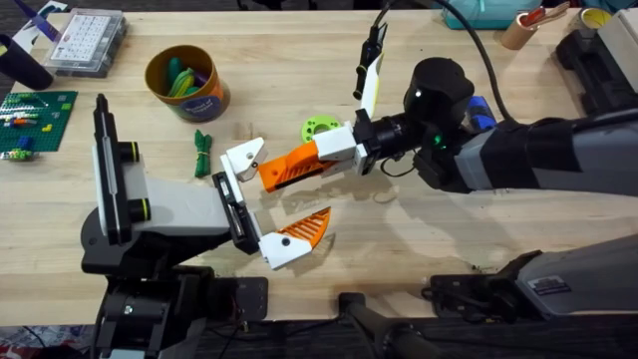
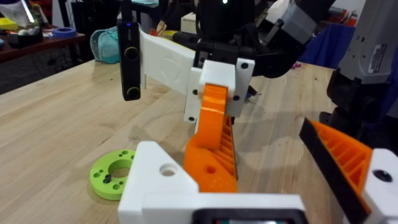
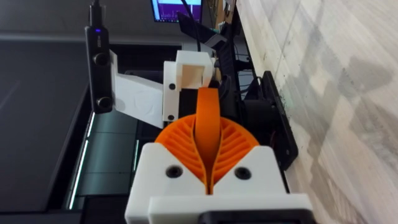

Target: Pick up the gripper from the table and insert it into the empty holder that is missing its gripper. Then pick up a screw, insert it into the mounting hole, and use the screwdriver to tighten it. Finally, clean up the table by picking up the vegetable and placing it into the bucket.

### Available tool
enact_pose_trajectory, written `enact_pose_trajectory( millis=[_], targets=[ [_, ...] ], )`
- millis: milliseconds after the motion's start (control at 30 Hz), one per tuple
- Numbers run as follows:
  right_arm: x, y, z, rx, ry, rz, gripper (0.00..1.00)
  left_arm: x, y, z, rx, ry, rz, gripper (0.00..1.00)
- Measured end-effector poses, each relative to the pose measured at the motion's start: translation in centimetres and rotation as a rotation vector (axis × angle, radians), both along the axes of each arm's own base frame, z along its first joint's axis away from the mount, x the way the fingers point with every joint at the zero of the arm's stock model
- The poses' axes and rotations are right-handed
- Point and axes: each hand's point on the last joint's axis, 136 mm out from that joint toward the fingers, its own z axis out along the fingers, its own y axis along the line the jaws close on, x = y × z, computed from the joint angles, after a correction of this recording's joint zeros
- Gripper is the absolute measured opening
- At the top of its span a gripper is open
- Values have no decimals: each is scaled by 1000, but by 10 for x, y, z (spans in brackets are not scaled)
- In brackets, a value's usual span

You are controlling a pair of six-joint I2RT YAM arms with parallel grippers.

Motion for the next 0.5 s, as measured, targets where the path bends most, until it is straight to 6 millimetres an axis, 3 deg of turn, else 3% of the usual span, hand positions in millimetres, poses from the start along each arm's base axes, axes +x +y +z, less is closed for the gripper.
enact_pose_trajectory(
  millis=[500],
  targets=[
    [2, -2, -2, -10, 19, -7, 18, 1, 1, -3, 2, 33, 11, 988]
  ],
)
